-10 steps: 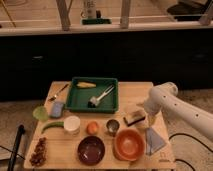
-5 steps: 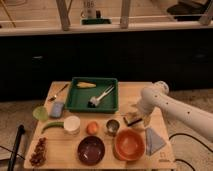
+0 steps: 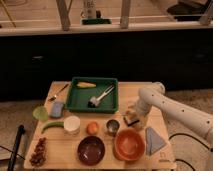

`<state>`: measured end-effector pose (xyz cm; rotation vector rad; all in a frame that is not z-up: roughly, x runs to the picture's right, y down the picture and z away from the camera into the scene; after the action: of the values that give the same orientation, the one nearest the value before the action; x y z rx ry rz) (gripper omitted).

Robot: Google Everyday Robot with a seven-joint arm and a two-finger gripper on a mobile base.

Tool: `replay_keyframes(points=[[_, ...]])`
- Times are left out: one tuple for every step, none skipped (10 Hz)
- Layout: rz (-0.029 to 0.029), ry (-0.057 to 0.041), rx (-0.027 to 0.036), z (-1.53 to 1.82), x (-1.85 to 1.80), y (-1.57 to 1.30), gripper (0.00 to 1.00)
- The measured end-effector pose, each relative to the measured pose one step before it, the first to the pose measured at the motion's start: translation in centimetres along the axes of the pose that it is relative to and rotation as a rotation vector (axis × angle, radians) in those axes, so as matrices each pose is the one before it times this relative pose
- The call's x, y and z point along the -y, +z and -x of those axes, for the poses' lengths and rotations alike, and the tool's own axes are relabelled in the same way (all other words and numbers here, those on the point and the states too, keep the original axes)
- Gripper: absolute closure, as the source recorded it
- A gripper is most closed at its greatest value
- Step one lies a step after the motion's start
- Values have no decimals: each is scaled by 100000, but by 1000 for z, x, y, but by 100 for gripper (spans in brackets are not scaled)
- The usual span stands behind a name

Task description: Place eraser in paper cup

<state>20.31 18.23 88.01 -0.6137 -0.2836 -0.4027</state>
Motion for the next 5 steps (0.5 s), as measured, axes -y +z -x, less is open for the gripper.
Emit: replay_keyframes(points=[[707, 296, 576, -135, -83, 398, 30], [1151, 75, 225, -15, -55, 264, 42], [290, 9, 75, 16, 86, 57, 51], [-11, -151, -96, 37, 102, -4, 59], [-29, 174, 240, 50, 1, -145, 72]])
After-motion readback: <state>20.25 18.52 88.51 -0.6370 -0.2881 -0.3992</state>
